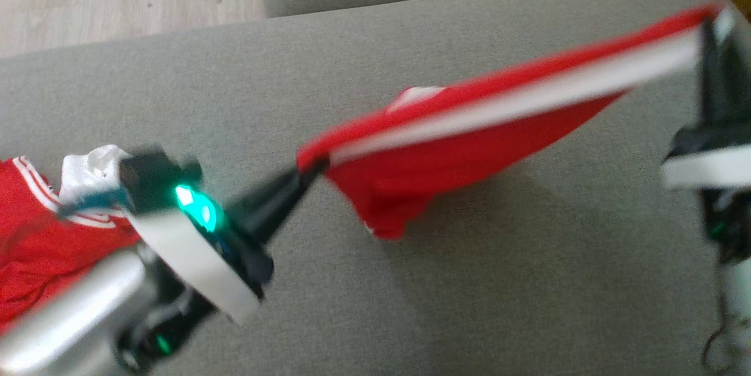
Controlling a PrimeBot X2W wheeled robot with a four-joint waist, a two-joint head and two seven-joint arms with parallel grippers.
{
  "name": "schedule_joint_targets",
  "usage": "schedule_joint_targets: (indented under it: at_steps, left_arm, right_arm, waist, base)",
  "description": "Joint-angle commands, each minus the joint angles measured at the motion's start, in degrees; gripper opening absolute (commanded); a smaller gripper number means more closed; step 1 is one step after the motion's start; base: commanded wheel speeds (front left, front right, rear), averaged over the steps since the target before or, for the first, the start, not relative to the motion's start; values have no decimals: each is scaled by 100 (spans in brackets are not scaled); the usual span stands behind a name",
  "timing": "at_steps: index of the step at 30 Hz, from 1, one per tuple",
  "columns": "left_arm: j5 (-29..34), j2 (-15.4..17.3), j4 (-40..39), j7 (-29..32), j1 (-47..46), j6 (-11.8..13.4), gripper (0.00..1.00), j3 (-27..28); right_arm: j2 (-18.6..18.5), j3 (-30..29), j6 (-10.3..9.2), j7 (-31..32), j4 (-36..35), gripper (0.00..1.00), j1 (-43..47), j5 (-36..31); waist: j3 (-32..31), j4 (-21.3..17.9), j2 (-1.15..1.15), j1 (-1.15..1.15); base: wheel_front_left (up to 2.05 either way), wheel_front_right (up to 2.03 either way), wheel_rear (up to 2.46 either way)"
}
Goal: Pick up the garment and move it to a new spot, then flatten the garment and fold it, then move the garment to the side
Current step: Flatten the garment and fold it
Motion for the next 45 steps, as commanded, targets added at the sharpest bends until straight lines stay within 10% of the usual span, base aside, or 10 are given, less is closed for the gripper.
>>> schedule_joint_targets:
  at_steps: [1,14,23,31,45]
  left_arm:
    - [-119,280,-260,48,-580,-62,0,469]
    - [987,-387,1177,258,-3832,-202,0,396]
    - [2168,-1054,3315,-1124,-5400,-204,0,-203]
    - [2118,-1133,3541,-1577,-4325,-205,0,-1120]
    - [2742,-1233,2889,-1142,-774,147,0,-2092]
  right_arm:
    - [-224,28,42,161,-406,0,-360,173]
    - [-920,200,42,884,-186,0,-2552,837]
    - [-979,262,42,160,684,0,-3969,676]
    - [-771,-232,42,-15,546,0,-2294,671]
    - [956,-2019,42,588,-720,0,1548,255]
  waist:
    - [17,-3,0,1]
    - [1078,85,0,1]
    - [1616,-17,0,1]
    - [1541,-156,0,1]
    - [919,-546,0,1]
  base:
    - [0,0,0]
    - [0,0,0]
    - [0,0,0]
    - [0,0,0]
    - [0,0,0]
